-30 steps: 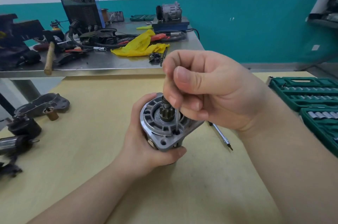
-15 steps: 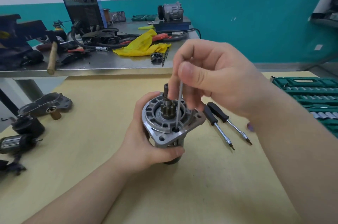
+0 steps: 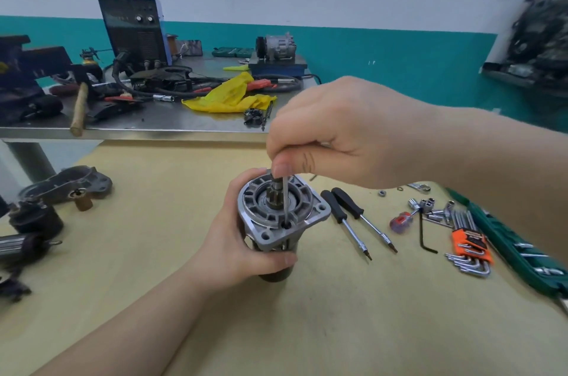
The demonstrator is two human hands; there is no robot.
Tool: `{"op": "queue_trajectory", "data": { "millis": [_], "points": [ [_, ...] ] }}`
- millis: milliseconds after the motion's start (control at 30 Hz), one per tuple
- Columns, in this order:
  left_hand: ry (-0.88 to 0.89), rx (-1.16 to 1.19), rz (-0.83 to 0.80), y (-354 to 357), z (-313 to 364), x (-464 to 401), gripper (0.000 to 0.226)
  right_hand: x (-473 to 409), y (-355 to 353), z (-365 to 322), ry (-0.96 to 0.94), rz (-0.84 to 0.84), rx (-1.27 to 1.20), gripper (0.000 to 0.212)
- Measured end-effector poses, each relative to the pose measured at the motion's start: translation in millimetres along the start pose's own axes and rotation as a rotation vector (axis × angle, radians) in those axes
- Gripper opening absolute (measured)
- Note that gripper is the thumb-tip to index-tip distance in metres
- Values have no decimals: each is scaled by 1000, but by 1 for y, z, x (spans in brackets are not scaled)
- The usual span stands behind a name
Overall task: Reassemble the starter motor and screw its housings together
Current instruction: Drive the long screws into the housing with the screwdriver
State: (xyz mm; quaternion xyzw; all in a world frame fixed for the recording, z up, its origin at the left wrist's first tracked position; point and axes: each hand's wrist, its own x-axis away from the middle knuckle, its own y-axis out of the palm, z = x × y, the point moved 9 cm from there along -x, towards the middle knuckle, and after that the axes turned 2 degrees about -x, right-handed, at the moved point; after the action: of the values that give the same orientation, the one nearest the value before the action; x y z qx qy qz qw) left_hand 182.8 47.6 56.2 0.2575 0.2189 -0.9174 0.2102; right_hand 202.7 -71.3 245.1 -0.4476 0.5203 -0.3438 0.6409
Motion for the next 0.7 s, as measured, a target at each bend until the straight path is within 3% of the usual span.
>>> {"op": "queue_trajectory", "data": {
  "millis": [133, 267, 400, 533, 700],
  "points": [
    [-41, 45, 62, -1, -6, 3, 111, 23, 22, 24, 403, 200, -417, 12],
    [-94, 41, 149, -1, -9, 10, 113, 52, 40, 25, 601, 540, -717, 47],
    [-106, 6, 222, -2, -7, 14, 113, 53, 40, 28, 690, 666, -679, 34],
    [-73, -28, 243, 0, -2, 17, 113, 48, 6, 25, 605, 822, -506, 17],
    [30, -50, 225, 0, 4, 14, 112, 65, 12, 22, 509, 699, -410, 18]
  ]
}}
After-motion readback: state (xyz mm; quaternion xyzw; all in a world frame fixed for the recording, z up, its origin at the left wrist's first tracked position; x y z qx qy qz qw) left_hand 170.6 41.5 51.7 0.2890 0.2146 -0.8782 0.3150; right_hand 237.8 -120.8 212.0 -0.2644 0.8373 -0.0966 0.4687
